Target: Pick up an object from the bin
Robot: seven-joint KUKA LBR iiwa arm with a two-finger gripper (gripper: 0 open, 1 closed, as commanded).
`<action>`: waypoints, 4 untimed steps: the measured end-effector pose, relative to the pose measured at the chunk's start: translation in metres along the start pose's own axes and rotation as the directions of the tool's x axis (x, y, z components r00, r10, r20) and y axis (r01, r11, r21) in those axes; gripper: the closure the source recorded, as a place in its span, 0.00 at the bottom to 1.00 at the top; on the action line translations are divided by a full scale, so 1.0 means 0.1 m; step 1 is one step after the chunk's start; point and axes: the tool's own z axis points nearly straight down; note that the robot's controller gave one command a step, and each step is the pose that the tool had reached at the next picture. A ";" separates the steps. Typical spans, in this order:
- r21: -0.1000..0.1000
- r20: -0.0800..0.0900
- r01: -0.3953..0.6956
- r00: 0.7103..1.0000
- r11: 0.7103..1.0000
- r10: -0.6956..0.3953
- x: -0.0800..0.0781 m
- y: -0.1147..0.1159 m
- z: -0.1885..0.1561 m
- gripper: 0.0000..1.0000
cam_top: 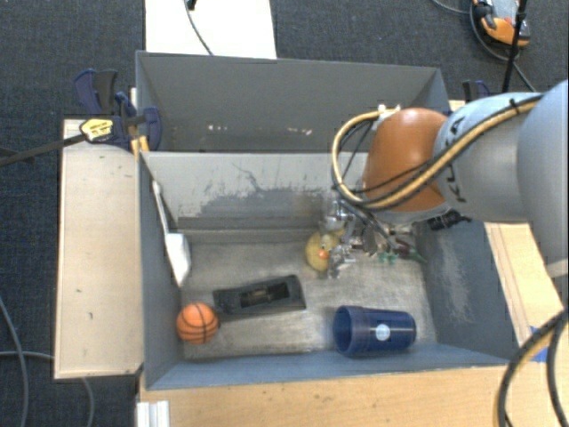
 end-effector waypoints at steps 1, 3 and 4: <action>0.000 0.000 0.000 1.000 1.000 0.000 0.00 0.00 0.00 1.00; 0.000 -0.047 0.050 0.998 0.999 -0.050 0.00 0.03 -1.01 1.00; 0.000 -0.047 0.048 0.998 0.999 -0.048 0.00 0.06 -1.22 1.00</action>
Offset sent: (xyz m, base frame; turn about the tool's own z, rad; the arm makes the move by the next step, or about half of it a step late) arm -0.0056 0.0028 0.1009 -0.0522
